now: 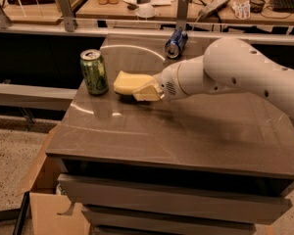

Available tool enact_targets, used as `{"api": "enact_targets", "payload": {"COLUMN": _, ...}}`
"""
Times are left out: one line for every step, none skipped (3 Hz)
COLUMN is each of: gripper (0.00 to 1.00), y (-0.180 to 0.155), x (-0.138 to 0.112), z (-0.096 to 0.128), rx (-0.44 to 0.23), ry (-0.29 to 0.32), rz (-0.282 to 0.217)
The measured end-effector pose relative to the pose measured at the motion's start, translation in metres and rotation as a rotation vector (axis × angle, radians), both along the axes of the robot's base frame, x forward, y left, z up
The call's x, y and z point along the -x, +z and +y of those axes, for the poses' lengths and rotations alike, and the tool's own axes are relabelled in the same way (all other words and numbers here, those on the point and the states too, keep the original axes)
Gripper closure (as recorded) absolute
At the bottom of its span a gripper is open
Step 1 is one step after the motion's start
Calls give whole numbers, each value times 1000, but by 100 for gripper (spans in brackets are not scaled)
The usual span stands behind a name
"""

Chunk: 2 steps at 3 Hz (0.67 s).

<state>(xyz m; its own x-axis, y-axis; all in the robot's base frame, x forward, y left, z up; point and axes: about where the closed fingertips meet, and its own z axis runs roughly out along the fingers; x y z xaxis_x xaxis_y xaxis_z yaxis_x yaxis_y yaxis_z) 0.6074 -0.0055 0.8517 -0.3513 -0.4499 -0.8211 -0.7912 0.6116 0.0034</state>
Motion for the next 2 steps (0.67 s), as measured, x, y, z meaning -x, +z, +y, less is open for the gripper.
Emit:
{"api": "enact_targets", "payload": {"gripper": 0, "y": -1, "x": 3, "z": -1, "rx": -7, "ry": -6, "rz": 5}}
{"api": "enact_targets", "payload": {"gripper": 0, "y": 5, "x": 3, "z": -26, "rx": 10, "ry": -49, "rz": 1}}
